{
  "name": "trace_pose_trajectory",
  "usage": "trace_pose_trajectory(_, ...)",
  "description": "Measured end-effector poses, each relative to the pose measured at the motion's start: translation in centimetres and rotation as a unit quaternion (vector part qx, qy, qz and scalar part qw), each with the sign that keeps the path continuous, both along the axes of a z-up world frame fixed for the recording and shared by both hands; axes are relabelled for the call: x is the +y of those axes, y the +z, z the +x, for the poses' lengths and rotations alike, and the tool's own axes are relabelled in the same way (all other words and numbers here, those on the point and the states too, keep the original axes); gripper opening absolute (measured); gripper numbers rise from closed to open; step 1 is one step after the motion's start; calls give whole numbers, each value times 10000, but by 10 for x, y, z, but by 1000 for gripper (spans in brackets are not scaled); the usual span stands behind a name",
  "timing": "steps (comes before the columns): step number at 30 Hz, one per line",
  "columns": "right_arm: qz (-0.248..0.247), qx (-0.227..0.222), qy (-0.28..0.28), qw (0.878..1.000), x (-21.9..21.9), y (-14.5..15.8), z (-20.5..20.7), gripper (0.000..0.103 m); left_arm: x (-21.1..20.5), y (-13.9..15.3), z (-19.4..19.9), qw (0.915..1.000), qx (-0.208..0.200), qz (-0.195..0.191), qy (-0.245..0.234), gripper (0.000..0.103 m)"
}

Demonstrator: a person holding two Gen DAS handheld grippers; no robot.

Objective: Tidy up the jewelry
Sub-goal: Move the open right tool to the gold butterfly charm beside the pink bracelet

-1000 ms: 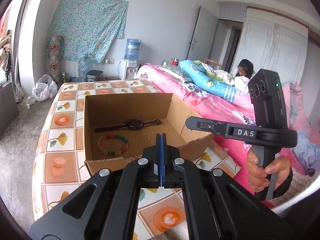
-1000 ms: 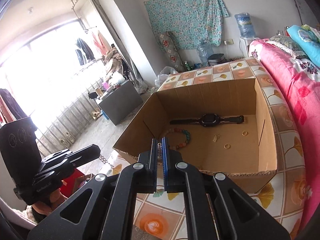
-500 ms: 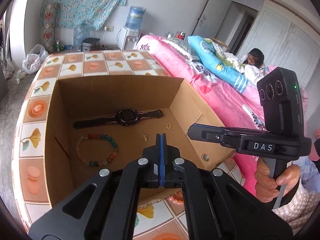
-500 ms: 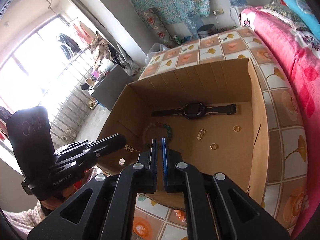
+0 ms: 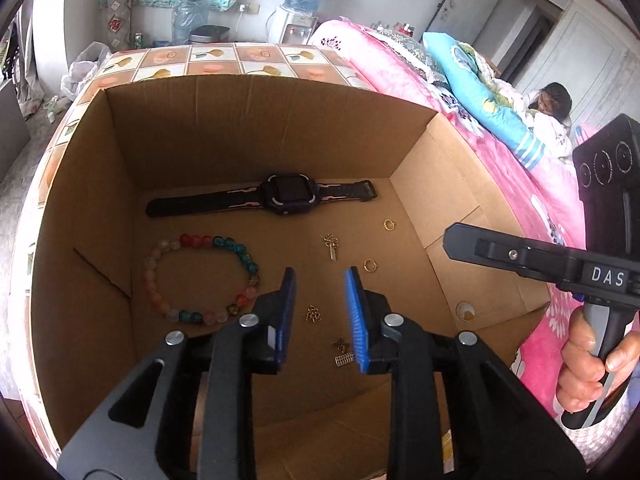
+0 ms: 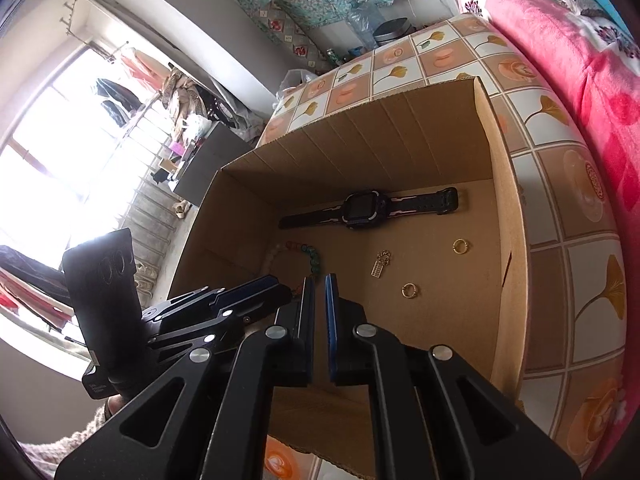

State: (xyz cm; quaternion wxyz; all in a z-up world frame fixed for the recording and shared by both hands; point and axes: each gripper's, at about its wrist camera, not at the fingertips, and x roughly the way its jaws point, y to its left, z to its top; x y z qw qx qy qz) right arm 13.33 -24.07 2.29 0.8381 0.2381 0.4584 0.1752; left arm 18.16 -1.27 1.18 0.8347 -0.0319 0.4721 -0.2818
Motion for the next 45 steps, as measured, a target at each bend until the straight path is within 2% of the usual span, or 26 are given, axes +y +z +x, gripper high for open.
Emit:
trace_pose_trajectory(3, 65, -104, -44, 9999, -5, 4, -8, 6, 7, 5, -2, 9999, -88, -89, 108, 27)
trace_pose_trajectory(6, 153, -413, -1, 9990, -8, 15, -26, 6, 15, 13, -11, 9993, -282, -192, 181, 29)
trace_pose_trajectory(12, 154, -1176, 235, 9927, -12, 39, -91, 7, 42, 41, -59, 9925, -1078, -577, -6, 40)
trace_pose_trajectory(14, 169, -1196, 290, 9923, -14, 36, -109, 9, 53, 49, -80, 9881, -1353, -716, -177, 44)
trace_pose_trajectory(17, 137, -931, 231, 9953, -15, 17, -124, 15, 61, 53, -112, 9830, -1543, -856, -508, 45)
trace_pose_trajectory(20, -8, -467, -43, 9989, -17, -13, -125, 15, 53, 46, -134, 9823, -1376, -922, -869, 45)
trace_pose_trajectory(23, -417, -14, -381, 9984, -17, -40, -120, 15, 30, 24, -144, 9852, -1052, -744, -1133, 45)
trace_pose_trajectory(27, -1279, 433, -767, 9879, -15, -62, -114, 15, -2, -14, -141, 9871, -619, -669, -1314, 45)
trace_pose_trajectory(29, -1500, 507, -862, 9836, -16, -68, -116, 15, -17, -30, -135, 9887, -470, -580, -1300, 44)
trace_pose_trajectory(38, -1335, 631, -990, 9841, -26, -81, -122, 15, -58, -61, -120, 9883, -235, -281, -1480, 44)
trace_pose_trajectory(41, -1280, 608, -959, 9853, -28, -81, -122, 18, -52, -65, -117, 9898, -178, -279, -1387, 44)
trace_pose_trajectory(45, -1143, 463, -823, 9890, -28, -79, -116, 18, -39, -64, -118, 9922, -325, -37, -1203, 44)
